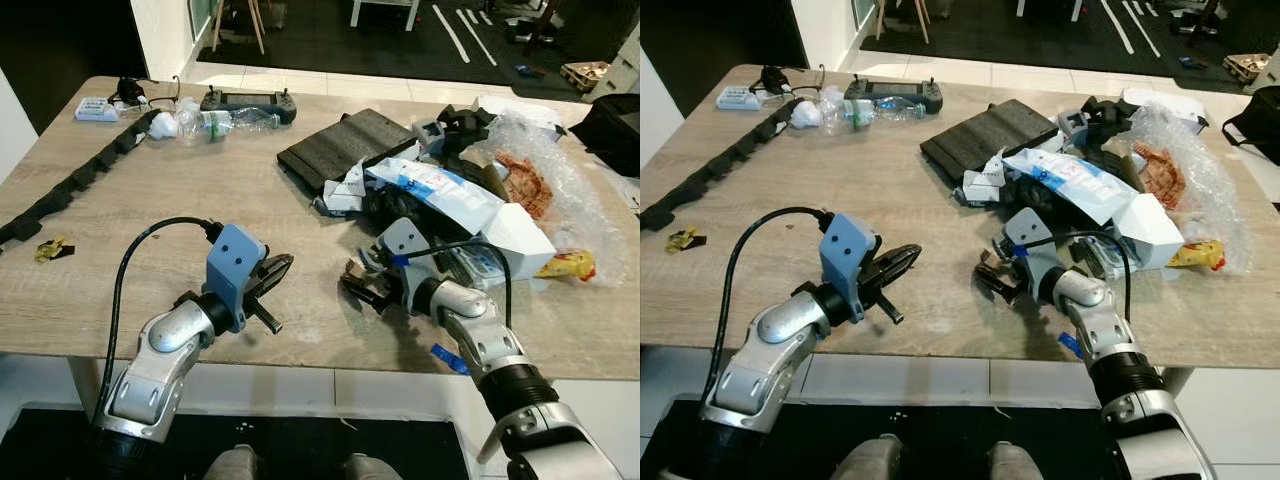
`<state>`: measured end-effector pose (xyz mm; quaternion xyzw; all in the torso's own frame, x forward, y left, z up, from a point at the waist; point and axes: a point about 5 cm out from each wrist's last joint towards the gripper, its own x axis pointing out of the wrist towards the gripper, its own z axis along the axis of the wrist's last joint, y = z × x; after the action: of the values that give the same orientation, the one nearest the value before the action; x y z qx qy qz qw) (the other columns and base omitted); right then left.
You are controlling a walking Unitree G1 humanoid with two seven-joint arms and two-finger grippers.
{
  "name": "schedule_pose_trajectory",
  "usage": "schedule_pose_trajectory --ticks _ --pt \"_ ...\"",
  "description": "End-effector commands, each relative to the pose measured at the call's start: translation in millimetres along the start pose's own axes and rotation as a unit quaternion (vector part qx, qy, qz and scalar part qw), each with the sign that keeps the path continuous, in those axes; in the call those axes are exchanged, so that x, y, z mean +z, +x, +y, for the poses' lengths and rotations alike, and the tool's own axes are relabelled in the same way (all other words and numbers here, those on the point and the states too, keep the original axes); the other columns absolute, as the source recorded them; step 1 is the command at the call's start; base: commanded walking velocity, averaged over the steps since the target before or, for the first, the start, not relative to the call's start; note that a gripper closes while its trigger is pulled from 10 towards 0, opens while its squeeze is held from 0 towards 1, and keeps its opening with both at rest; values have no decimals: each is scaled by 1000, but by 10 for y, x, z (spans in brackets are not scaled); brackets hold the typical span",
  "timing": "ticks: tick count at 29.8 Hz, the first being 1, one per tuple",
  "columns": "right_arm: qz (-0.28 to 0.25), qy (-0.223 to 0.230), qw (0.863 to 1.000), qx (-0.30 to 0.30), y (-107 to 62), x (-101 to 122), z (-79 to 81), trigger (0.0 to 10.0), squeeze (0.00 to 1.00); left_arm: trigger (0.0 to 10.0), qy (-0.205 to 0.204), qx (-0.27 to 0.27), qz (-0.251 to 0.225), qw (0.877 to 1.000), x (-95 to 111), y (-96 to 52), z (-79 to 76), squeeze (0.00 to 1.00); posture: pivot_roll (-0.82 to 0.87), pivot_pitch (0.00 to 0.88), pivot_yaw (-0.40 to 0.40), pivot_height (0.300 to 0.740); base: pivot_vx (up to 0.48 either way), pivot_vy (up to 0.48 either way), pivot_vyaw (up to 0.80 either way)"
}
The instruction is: Picking trash to rubbish bin
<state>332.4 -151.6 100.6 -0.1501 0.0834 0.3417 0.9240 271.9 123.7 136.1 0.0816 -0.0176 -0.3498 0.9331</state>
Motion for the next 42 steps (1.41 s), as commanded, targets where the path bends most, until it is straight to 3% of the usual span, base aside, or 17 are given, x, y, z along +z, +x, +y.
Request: schedule_pose_trajectory --ticks 1,8,9,10,11,12,25,29,31,32,33,34,36,37,39,42 --pt "0 1 1000 -2 0 -15 -15 10000 0 10000 -2 -11 2 1000 -18 9 -37 0 46 23 -51 740 0 0 0" --pt "4 -1 1000 12 27 -19 -19 10000 0 10000 -2 -16 5 1000 -16 5 -42 0 47 20 -54 740 0 0 0" --pt "5 -2 1000 15 32 -22 -17 8510 0 10000 -2 -17 6 1000 -16 7 -43 0 45 21 -56 740 0 0 0" --pt "5 -2 1000 15 32 -22 -17 8510 0 10000 -2 -17 6 1000 -16 7 -43 0 45 21 -56 740 0 0 0" --pt "7 -3 1000 20 36 -30 -12 3059 0 10000 -2 -17 6 1000 -16 7 -45 0 45 21 -57 740 0 0 0" --pt "10 -5 1000 25 35 -43 -5 0 0 10000 -2 -18 6 1000 -19 5 -50 0 44 23 -57 740 0 0 0" --pt "5 -6 999 42 36 -28 -5 0 0 10000 -1 -16 7 1000 -24 6 -55 0 42 26 -60 740 0 0 0" --pt "-40 15 998 34 78 163 -47 0 0 10000 4 -7 7 1000 -20 12 -32 0 45 31 -62 740 0 0 0" --pt "-72 23 997 21 99 300 -87 0 0 10000 23 40 24 999 -46 33 70 0 45 31 -62 740 0 0 0" --pt "-96 19 995 -9 113 403 -128 8863 0 10000 39 93 41 994 -82 41 183 0 46 34 -64 740 0 0 0" --pt "-96 19 995 -9 113 403 -128 8863 0 10000 39 93 41 994 -82 41 183 0 46 34 -64 740 0 0 0" --pt "-119 17 992 -41 125 497 -164 10000 0 10000 47 150 53 986 -107 38 301 0 45 35 -63 740 0 0 0" --pt "-154 22 983 -98 137 644 -198 10000 0 10000 37 254 50 965 -94 -9 501 0 45 39 -63 740 0 0 0" --pt "-154 22 983 -98 137 644 -198 10000 0 10000 37 254 50 965 -94 -9 501 0 45 39 -63 740 0 0 0" --pt "-188 17 974 -123 122 732 -151 10000 0 10000 28 301 37 953 -61 -59 565 0 49 45 -65 740 0 0 0" --pt "-200 8 971 -131 110 758 -121 10000 0 10000 28 310 35 950 -55 -77 569 0 50 49 -65 740 0 0 0"
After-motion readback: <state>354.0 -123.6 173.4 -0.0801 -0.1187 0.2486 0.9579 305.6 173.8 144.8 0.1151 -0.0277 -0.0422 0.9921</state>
